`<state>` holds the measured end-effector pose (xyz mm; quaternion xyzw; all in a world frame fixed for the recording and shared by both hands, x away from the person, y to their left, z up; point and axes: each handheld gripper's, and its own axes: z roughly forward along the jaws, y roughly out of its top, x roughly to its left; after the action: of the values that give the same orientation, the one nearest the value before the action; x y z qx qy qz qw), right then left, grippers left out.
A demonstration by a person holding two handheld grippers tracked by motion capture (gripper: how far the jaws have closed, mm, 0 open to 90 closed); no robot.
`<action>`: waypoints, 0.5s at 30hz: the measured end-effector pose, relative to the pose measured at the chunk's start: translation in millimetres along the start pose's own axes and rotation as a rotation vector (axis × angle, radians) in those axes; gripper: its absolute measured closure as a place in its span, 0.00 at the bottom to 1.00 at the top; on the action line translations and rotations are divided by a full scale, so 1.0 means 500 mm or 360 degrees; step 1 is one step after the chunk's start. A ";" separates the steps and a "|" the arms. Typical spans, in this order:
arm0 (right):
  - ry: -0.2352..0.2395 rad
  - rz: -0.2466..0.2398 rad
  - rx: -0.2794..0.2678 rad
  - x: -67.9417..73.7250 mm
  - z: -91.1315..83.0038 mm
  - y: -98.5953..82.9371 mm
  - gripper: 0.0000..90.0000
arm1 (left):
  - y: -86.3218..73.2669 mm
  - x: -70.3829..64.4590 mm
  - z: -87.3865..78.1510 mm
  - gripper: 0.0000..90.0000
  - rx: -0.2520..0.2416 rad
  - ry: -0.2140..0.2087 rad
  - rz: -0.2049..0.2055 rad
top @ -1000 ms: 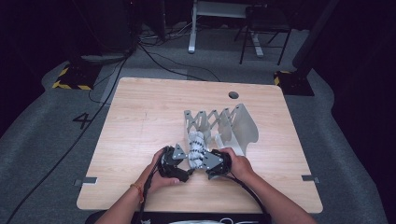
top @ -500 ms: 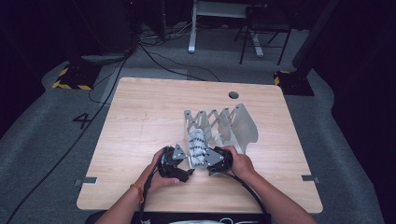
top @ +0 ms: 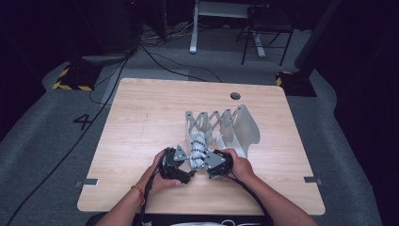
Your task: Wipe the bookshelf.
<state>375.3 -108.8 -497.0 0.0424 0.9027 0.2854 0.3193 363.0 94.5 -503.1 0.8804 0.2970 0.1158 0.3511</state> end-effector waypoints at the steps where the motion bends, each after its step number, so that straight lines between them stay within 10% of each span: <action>1: -0.0015 -0.0018 0.0013 0.000 0.001 0.000 0.83 | 0.000 0.000 0.000 0.16 -0.0001 0.0000 0.0000; 15: 0.0180 0.0037 0.0043 -0.018 -0.014 -0.008 0.84 | 0.000 0.000 0.000 0.16 0.0001 0.0000 0.0000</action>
<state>378.8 -117.6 -489.7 0.0412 0.9224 0.2788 0.2639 363.0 94.5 -503.1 0.8805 0.2970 0.1156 0.3510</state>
